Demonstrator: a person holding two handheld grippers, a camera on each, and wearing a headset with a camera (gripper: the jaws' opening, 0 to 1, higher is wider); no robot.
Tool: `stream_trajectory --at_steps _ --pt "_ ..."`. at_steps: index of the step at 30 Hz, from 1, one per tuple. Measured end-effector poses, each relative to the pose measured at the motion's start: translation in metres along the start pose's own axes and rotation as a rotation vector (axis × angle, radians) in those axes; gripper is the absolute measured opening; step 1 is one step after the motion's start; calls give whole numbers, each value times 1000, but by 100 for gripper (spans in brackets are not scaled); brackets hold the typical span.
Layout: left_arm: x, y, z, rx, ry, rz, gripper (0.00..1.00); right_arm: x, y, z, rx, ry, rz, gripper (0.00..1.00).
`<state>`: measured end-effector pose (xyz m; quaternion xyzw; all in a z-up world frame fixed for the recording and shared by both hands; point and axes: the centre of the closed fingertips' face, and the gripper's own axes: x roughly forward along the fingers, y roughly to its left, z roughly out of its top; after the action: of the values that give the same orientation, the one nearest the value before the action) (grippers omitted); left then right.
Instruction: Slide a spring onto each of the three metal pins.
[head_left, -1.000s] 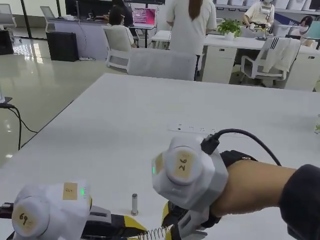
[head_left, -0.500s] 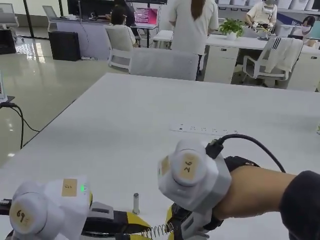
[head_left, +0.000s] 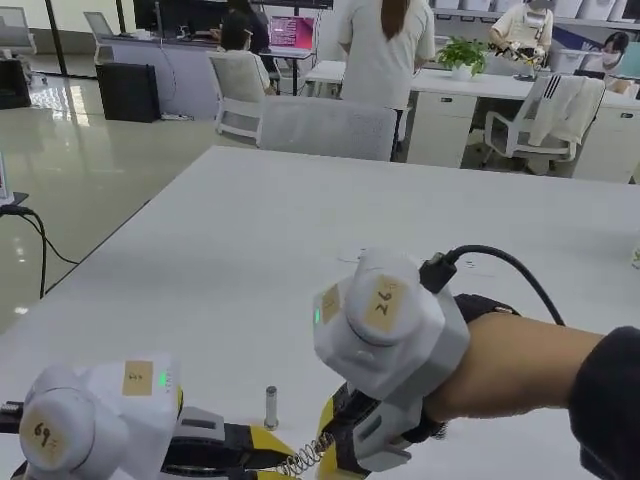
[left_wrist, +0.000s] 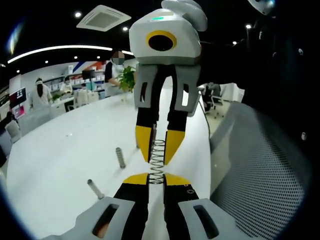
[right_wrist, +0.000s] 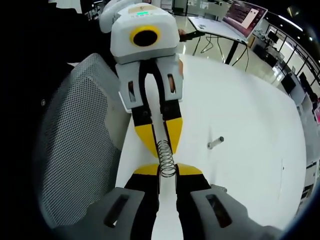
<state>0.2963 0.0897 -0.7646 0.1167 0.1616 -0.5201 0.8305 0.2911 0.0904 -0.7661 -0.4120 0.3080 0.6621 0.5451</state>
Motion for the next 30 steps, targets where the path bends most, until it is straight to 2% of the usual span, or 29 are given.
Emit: stream_trajectory --at_steps 14,21,30 --pt "0 -1 1 -3 -3 -2 2 -5 5 21 -11 -42 20 8" --pt "1 -1 1 -10 -15 0 2 -4 6 27 -43 -13 17 8" --pt "1 -1 0 -19 -17 6 3 -1 5 27 -44 -6 23 8"
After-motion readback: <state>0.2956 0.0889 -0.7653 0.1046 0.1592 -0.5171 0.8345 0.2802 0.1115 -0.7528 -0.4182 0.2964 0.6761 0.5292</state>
